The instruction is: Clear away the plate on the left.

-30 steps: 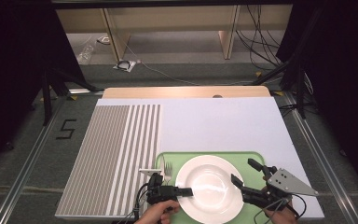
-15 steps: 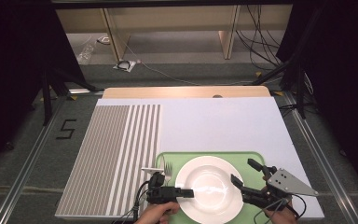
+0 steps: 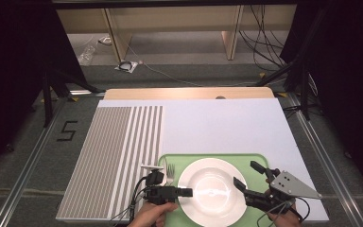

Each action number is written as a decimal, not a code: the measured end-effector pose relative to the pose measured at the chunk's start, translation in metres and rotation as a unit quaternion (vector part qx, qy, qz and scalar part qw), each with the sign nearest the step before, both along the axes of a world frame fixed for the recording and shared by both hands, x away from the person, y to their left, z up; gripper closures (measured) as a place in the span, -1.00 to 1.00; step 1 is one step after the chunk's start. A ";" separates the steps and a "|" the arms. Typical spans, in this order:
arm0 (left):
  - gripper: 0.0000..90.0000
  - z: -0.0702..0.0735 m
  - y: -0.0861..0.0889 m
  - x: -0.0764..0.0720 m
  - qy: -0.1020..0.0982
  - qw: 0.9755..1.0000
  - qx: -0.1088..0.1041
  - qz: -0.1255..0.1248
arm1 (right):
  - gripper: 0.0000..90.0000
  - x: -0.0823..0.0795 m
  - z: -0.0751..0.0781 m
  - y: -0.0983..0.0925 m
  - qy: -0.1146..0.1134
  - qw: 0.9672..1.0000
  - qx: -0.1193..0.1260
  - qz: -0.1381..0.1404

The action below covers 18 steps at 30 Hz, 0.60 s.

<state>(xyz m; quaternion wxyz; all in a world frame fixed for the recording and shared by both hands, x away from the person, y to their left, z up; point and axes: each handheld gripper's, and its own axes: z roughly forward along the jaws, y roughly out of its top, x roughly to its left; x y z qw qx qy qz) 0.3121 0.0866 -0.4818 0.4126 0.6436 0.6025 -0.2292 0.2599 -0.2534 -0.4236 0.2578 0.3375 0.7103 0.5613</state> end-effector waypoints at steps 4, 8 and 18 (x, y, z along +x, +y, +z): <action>-0.09 0.006 0.003 0.001 -0.017 1.000 0.014 -0.001 | -0.48 0.000 0.000 0.000 0.001 1.000 0.000 0.000; -0.12 0.008 0.005 0.003 -0.031 0.999 0.026 -0.007 | -0.48 0.000 0.000 0.000 0.001 1.000 0.000 0.000; -0.17 0.020 0.014 0.006 -0.075 0.996 0.056 -0.012 | -0.48 0.000 0.000 0.000 0.001 1.000 0.000 0.000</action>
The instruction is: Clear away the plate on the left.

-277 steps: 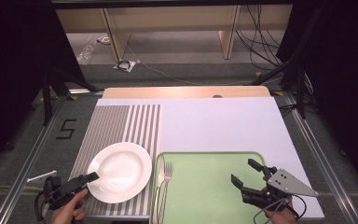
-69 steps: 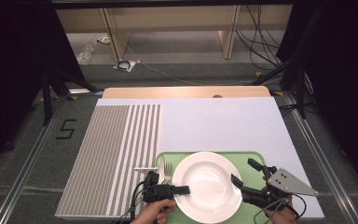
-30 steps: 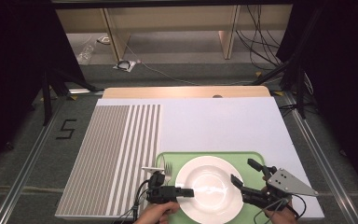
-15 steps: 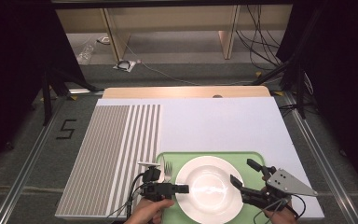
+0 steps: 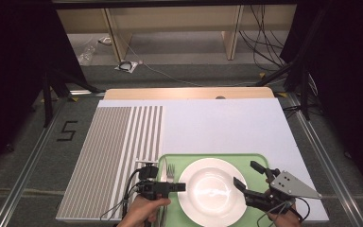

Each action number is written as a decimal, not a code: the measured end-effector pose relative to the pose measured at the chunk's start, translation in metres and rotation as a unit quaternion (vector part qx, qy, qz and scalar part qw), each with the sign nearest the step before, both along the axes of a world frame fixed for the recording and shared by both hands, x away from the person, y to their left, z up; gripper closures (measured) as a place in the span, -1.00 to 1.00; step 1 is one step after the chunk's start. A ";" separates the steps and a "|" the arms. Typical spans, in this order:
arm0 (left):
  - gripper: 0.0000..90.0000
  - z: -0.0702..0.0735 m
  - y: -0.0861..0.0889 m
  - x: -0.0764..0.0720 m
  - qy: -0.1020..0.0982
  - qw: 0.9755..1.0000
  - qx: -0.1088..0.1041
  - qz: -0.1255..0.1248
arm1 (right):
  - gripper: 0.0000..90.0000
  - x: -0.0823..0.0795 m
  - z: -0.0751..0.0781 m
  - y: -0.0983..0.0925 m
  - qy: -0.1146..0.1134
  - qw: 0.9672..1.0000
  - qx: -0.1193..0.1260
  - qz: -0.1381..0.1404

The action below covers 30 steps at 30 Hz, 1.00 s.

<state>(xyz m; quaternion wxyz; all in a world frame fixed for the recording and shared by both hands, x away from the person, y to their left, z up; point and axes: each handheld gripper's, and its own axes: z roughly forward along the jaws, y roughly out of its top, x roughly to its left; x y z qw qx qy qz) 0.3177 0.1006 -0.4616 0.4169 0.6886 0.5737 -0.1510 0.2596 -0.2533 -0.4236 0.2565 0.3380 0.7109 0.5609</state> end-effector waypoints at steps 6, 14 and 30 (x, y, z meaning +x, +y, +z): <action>-0.22 0.010 0.005 0.001 -0.037 0.999 0.025 -0.002 | -0.48 0.000 0.000 0.000 0.000 1.000 0.000 0.000; -0.28 0.020 0.010 -0.001 -0.086 0.995 0.051 -0.012 | -0.48 0.000 0.000 0.000 0.001 1.000 0.001 0.000; -0.34 0.030 0.020 -0.002 -0.139 0.989 0.051 -0.024 | -0.48 0.000 0.000 0.000 0.001 1.000 0.000 0.001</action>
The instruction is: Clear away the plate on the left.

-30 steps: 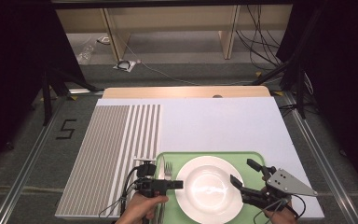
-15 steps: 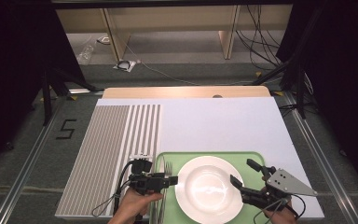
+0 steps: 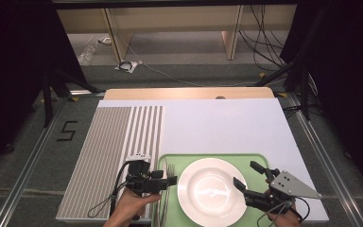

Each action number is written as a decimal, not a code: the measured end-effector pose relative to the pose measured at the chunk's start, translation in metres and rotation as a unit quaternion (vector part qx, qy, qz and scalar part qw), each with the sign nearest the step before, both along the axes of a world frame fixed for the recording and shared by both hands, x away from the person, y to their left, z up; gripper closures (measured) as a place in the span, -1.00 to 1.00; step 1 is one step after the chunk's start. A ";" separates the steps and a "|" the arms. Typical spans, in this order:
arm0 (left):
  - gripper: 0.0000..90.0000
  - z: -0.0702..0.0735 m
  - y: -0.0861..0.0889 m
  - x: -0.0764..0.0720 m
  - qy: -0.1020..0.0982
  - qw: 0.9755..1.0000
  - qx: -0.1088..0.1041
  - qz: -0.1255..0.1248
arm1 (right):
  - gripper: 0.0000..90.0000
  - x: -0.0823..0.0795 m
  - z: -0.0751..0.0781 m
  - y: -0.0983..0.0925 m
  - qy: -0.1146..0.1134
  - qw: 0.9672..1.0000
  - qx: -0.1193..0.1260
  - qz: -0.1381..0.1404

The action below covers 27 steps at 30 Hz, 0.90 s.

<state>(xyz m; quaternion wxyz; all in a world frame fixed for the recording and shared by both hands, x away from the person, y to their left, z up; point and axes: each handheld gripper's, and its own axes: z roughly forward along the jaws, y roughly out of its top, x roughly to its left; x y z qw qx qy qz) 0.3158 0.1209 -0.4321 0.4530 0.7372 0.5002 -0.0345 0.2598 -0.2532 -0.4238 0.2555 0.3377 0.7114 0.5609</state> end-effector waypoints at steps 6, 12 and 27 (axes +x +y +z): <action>-0.35 0.005 0.003 -0.002 -0.030 0.999 -0.006 -0.013 | -0.48 0.000 0.000 0.000 0.000 1.000 0.000 0.001; -0.36 0.010 0.007 -0.005 -0.063 0.998 -0.016 -0.020 | -0.48 0.000 0.000 0.000 0.001 1.000 0.001 0.002; -0.39 0.016 0.018 -0.013 -0.123 0.992 -0.023 -0.023 | -0.48 -0.001 0.000 0.000 0.002 1.000 0.000 0.001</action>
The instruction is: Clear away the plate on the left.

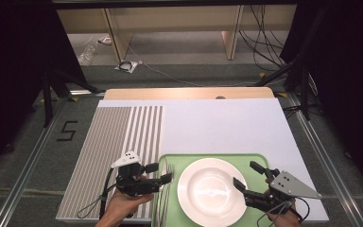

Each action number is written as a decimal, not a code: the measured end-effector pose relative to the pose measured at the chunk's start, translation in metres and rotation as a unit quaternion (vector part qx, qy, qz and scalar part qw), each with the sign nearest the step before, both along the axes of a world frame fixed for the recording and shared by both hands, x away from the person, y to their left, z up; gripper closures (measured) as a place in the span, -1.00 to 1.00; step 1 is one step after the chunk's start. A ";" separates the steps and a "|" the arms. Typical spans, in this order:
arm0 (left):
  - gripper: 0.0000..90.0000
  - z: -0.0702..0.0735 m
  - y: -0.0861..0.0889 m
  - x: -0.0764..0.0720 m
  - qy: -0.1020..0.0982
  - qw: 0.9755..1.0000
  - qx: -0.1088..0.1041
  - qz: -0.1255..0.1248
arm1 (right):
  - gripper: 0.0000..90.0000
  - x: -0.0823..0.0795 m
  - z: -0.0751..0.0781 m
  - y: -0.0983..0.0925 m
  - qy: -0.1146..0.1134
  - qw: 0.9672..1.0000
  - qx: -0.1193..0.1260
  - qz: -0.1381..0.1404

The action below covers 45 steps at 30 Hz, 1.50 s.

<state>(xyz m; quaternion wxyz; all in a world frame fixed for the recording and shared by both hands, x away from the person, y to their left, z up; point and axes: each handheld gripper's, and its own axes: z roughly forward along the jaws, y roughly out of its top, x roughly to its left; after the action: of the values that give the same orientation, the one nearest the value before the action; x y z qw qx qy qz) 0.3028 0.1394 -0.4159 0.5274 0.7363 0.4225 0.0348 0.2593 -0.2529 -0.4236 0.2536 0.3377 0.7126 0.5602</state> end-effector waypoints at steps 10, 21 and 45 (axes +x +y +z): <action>-0.42 0.001 0.007 -0.004 -0.036 0.999 -0.001 -0.002 | -0.48 0.000 0.000 0.000 -0.001 1.000 0.000 0.000; -0.47 0.003 0.010 -0.011 -0.084 0.996 0.008 -0.008 | -0.48 0.000 0.000 0.000 0.000 1.000 -0.001 0.000; -0.61 0.000 0.019 -0.016 -0.137 0.990 0.010 0.007 | -0.48 0.000 0.000 0.000 -0.001 1.000 0.000 0.000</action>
<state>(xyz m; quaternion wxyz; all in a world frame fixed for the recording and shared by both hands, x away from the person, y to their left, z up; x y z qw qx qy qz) 0.2872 0.1586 -0.4163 0.5727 0.7269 0.3509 0.1431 0.2591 -0.2526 -0.4234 0.2545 0.3369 0.7123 0.5606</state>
